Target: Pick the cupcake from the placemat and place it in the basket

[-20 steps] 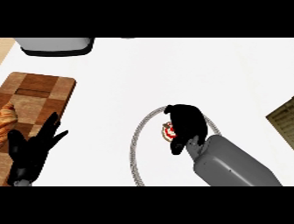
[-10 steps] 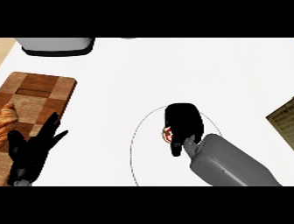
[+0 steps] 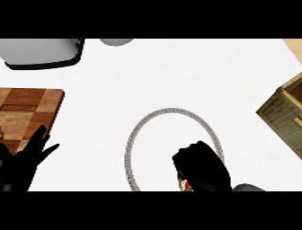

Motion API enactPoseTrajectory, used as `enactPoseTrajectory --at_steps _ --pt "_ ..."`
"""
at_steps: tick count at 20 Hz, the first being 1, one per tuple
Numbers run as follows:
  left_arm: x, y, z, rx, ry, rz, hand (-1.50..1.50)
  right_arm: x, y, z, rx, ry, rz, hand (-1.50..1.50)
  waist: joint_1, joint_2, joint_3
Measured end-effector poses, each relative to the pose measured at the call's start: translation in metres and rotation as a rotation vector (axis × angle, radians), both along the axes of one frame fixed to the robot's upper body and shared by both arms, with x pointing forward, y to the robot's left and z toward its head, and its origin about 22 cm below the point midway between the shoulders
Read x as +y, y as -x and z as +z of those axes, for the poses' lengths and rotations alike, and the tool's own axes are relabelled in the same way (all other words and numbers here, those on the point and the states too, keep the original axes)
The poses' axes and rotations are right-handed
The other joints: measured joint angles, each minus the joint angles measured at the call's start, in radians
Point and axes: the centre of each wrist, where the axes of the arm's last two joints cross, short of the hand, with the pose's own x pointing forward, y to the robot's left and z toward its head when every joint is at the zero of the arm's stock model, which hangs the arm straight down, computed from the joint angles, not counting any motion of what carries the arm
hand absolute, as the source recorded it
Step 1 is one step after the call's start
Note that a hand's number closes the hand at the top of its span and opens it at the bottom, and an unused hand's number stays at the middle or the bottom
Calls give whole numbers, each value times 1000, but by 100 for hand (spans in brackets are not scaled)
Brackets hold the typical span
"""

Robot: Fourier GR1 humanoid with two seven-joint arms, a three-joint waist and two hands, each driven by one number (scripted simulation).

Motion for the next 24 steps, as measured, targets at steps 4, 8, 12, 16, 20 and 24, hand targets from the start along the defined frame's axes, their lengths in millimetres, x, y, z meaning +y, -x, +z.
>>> enactPoseTrajectory --at_steps 4,8,12,16,20,24 --pt "8 11 -1 9 3 43 0 -22 33 29 -34 -151 85 150 -39 -4 2" --pt "14 19 1 5 3 73 0 -30 58 68 -31 -506 66 150 -65 6 6" --pt "13 24 2 -7 9 83 0 -45 69 99 -105 -735 21 150 -73 10 5" --pt "14 27 3 -16 15 86 0 -59 61 110 -196 -816 -63 150 -74 15 2" --pt "11 28 4 -25 20 78 0 -76 51 123 -301 -835 -145 150 -71 19 0" --pt "7 28 5 -35 28 69 0 -93 41 140 -376 -868 -225 150 -62 22 -2"
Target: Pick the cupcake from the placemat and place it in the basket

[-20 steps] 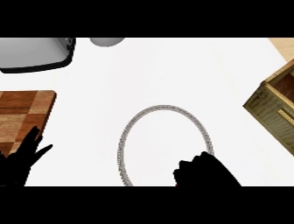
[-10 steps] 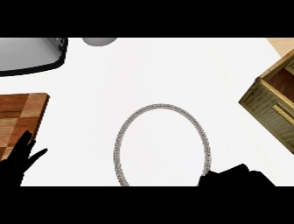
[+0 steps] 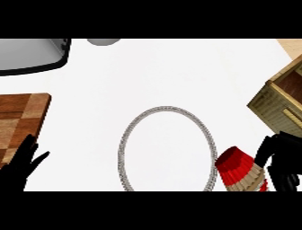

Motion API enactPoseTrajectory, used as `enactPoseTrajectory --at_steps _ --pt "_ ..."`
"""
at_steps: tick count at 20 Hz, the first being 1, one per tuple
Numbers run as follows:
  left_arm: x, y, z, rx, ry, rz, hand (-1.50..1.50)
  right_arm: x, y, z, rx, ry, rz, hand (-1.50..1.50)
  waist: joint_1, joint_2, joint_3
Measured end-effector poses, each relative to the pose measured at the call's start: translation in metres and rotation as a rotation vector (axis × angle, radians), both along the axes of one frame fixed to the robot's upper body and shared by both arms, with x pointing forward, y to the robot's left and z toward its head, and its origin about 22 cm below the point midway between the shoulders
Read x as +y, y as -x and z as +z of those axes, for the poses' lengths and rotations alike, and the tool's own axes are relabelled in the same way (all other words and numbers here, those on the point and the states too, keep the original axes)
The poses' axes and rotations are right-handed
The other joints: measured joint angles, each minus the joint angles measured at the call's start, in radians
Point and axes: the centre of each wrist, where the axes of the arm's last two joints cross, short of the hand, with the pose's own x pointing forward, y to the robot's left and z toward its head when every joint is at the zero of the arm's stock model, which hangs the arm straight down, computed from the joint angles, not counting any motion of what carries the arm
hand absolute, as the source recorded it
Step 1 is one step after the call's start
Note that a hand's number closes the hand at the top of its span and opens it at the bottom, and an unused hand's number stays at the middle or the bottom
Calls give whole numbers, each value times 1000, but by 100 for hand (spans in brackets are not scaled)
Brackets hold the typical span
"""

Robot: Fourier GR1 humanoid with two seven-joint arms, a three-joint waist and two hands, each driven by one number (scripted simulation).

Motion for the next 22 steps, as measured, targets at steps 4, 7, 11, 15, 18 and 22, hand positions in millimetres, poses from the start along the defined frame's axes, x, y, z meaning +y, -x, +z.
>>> enactPoseTrajectory --at_steps 4,7,11,15,18,22 --pt "-1 -2 1 -2 -2 -11 0 -18 -5 21 -5 -53 -53 150 8 2 -1" --pt "-4 -5 2 -10 1 -31 0 -33 -2 41 1 -83 -70 150 23 4 -3" --pt "-8 -9 2 -12 0 -49 0 -56 -7 65 15 -88 -107 150 39 6 -3" --pt "-13 -15 3 -15 3 -71 0 -90 -21 92 19 -81 -141 150 63 10 -3" --pt "-12 -20 3 -18 -4 -90 0 -123 -30 112 38 -86 -151 150 79 11 -4" --pt "-19 -27 2 -11 -11 -108 0 -173 -38 132 74 -118 -152 150 102 12 -3"
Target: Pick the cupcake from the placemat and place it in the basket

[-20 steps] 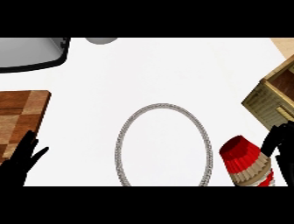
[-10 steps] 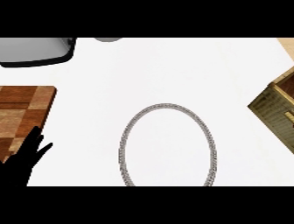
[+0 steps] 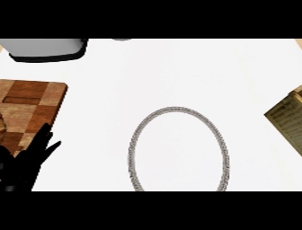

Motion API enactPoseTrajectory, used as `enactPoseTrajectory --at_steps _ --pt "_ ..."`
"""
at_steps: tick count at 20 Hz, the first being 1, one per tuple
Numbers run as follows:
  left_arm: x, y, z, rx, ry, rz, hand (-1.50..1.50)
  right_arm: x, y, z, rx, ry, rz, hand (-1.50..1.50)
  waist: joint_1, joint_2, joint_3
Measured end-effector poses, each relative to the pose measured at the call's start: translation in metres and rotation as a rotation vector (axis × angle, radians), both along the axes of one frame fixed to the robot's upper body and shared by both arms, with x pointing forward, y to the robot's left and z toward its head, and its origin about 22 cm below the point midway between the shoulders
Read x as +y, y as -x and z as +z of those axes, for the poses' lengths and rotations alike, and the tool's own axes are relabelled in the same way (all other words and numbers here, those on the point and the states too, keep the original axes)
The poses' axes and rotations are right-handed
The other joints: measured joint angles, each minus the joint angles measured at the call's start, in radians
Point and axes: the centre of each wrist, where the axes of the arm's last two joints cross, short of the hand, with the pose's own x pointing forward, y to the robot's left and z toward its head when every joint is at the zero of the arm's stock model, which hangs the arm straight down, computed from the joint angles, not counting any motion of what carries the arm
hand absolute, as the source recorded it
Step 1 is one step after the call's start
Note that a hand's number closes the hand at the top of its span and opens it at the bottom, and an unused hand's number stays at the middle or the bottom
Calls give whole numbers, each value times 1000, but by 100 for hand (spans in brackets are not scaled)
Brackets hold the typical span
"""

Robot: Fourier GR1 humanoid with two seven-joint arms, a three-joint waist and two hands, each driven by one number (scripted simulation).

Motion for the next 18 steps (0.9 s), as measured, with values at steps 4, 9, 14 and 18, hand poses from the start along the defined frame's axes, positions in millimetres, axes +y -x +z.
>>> enactPoseTrajectory --at_steps 4,9,14,18 --pt "-4 -5 0 -16 0 -26 0 -49 -7 2 50 -91 -5 150 23 2 -1" --pt "-9 -11 -2 -12 -9 -39 0 -90 -11 -12 96 -158 -8 150 41 2 0" --pt "-10 -16 -3 -14 -11 -43 0 -115 -19 -31 113 -183 -15 150 55 2 0" --pt "-8 -17 -2 -25 -9 -50 0 -130 -14 -37 118 -63 -138 150 60 7 1"
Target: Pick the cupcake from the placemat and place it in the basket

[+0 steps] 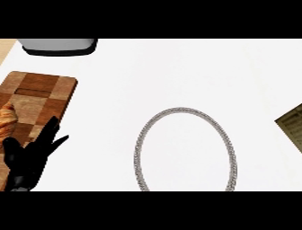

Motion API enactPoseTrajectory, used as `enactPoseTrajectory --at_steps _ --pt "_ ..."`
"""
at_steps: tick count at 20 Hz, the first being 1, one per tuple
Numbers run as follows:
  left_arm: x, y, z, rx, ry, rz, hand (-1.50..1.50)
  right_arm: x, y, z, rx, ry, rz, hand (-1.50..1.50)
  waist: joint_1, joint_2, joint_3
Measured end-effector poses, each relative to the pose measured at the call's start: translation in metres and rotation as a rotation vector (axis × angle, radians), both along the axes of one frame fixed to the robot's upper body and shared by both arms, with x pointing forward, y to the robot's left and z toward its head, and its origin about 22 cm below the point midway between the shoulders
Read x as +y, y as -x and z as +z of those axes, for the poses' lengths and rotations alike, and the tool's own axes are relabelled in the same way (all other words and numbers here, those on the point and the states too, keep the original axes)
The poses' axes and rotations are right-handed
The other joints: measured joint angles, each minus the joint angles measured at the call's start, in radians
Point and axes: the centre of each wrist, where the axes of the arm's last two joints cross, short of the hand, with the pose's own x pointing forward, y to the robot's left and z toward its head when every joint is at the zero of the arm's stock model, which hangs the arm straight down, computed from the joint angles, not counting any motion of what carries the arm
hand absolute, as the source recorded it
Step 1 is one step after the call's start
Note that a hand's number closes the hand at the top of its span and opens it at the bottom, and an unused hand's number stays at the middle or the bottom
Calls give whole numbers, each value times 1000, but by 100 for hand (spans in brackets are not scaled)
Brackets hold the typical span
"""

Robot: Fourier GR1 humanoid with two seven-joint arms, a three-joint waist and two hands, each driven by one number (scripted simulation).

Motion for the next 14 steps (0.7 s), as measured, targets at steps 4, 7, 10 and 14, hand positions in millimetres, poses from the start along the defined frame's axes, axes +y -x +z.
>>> enactPoseTrajectory --at_steps 4,7,10,14 --pt "-4 -1 2 6 -1 -11 0 -15 1 -3 -6 106 -4 -150 7 0 0" --pt "-8 -1 0 9 -4 -13 0 -24 -2 -11 -23 154 2 -150 11 -1 0" --pt "-5 -3 2 10 -9 -13 0 -38 -1 -17 -50 157 0 -150 11 -2 0" --pt "-5 -4 1 12 -5 -18 0 -56 1 -10 -86 114 -22 -150 15 -2 -2"
